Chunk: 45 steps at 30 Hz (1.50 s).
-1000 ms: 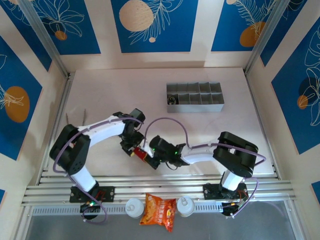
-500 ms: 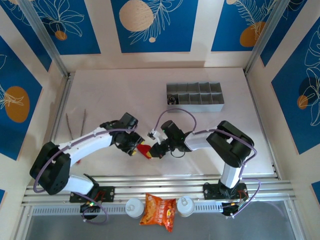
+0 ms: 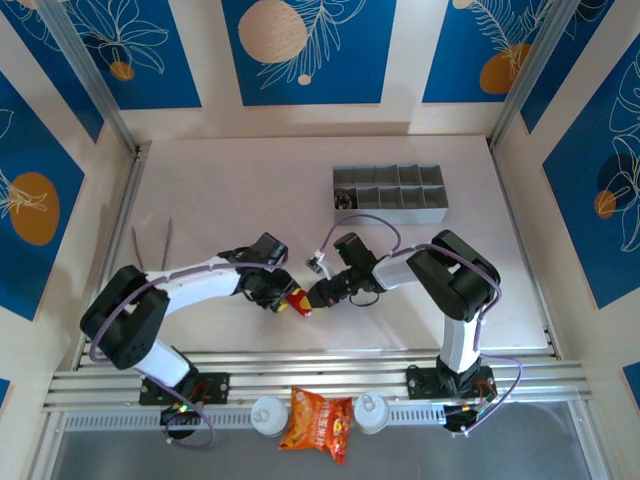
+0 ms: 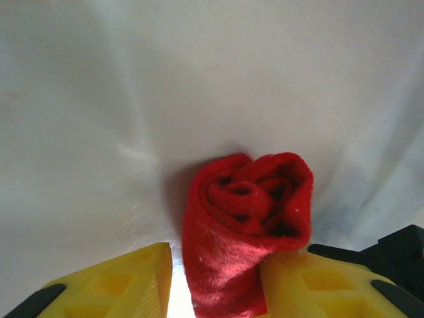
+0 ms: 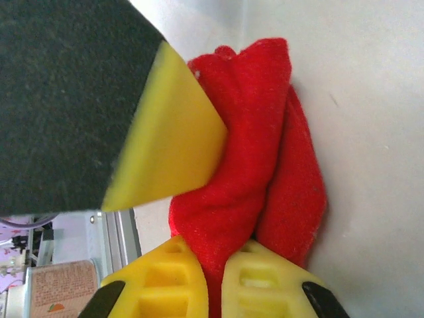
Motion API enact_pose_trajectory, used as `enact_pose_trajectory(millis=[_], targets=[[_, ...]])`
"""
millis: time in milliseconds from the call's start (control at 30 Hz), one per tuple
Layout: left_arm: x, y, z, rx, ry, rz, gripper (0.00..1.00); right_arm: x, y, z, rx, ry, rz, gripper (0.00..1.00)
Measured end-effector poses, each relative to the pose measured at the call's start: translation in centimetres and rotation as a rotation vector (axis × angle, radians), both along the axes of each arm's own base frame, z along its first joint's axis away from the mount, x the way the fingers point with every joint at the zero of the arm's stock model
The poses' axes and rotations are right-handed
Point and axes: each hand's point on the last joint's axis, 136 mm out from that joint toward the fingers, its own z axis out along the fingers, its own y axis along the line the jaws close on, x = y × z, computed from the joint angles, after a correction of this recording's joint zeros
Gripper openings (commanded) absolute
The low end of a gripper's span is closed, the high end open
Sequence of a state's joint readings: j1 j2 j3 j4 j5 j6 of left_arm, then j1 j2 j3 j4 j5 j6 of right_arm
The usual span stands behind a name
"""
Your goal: Roll the socks
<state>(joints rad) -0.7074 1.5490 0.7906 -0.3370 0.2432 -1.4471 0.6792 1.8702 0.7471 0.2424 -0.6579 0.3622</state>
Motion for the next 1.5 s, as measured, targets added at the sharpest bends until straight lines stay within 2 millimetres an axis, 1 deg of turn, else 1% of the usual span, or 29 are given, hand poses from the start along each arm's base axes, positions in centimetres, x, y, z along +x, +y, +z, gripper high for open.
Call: enact_pose_trajectory(millis=[100, 267, 333, 433, 567, 667, 733, 800, 1000, 1200, 1333, 1367, 1433, 1500], targets=[[0.2, -0.7, -0.3, 0.010, 0.001, -0.025, 0.38, 0.1, -0.2, 0.0, -0.011, 0.016, -0.006, 0.00], [0.3, -1.0, -0.7, 0.075, 0.054, -0.058, 0.33, 0.2, -0.3, 0.0, -0.045, 0.009, -0.012, 0.14], [0.2, -1.0, -0.9, 0.097, 0.077, -0.069, 0.30, 0.2, -0.5, 0.2, -0.076, -0.035, -0.022, 0.22], [-0.1, -1.2, -1.1, 0.120, 0.108, -0.090, 0.27, 0.1, -0.9, 0.4, -0.130, -0.155, -0.040, 0.34], [-0.2, -1.4, -0.9, 0.151, 0.143, -0.109, 0.27, -0.4, -2.2, 0.9, -0.214, -0.373, -0.070, 0.51], [-0.1, -1.5, -0.7, 0.175, 0.165, -0.129, 0.26, -1.9, -3.1, 1.2, -0.270, -0.545, -0.066, 0.59], [-0.1, -1.6, -0.7, 0.191, 0.180, -0.142, 0.26, -2.7, -3.5, 1.1, -0.308, -0.636, -0.057, 0.62], [-0.1, -1.6, -0.6, 0.204, 0.193, -0.151, 0.26, -3.2, -3.6, 1.1, -0.334, -0.693, -0.054, 0.63], [-0.2, -1.6, -0.7, 0.229, 0.221, -0.178, 0.26, -2.9, -3.4, 0.8, -0.421, -0.838, -0.059, 0.65], [-0.5, -1.8, -0.7, 0.228, 0.248, -0.210, 0.25, -1.6, -1.8, 0.7, -0.488, -0.952, -0.043, 0.65], [-0.7, -1.9, -0.7, 0.222, 0.264, -0.230, 0.24, -0.7, -1.3, 0.0, -0.539, -1.000, -0.026, 0.64], [-0.7, -1.8, -0.7, 0.215, 0.270, -0.230, 0.25, -0.5, -1.1, 0.0, -0.550, -1.012, -0.029, 0.62], [-0.6, -1.8, -0.6, 0.203, 0.278, -0.234, 0.25, -0.2, -0.9, -0.1, -0.564, -1.027, -0.031, 0.54], [-0.5, -1.7, -0.6, 0.191, 0.284, -0.235, 0.24, -0.1, -0.7, -0.2, -0.569, -1.030, -0.029, 0.37]])
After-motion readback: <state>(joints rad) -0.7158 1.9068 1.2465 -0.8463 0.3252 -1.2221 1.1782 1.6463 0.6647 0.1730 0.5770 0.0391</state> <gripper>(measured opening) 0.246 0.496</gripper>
